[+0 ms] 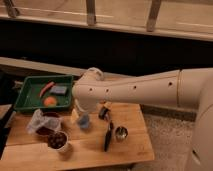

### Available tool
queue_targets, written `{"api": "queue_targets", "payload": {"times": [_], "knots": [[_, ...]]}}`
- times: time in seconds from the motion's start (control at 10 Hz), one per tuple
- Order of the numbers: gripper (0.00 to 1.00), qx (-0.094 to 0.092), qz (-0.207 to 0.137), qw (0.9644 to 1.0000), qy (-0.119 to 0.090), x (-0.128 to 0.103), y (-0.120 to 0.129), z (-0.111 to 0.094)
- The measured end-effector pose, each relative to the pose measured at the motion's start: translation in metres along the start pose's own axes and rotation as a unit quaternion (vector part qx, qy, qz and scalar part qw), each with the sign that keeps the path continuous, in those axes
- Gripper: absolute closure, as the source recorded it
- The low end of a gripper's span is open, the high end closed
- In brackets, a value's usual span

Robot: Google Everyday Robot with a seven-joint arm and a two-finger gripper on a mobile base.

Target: Place grapes in plastic cup

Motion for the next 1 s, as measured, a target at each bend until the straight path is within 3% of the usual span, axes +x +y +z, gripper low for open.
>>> {"api": "queue_targets", "payload": {"times": [0.2, 0.4, 0.6, 0.8, 1.0], "knots": [[0.20, 0.000, -0.001, 1.0000, 0.000, 0.000, 0.001, 0.000], [0.20, -0.004, 0.006, 0.9998, 0.019, 0.009, -0.009, 0.008], [0.20, -0.012, -0.012, 0.9997, 0.020, 0.012, -0.002, 0.015], [0.20, -0.021, -0.036, 0.9990, 0.018, 0.002, 0.018, 0.015], [0.20, -0.037, -0.082, 0.9959, 0.010, -0.019, 0.061, 0.012]]}}
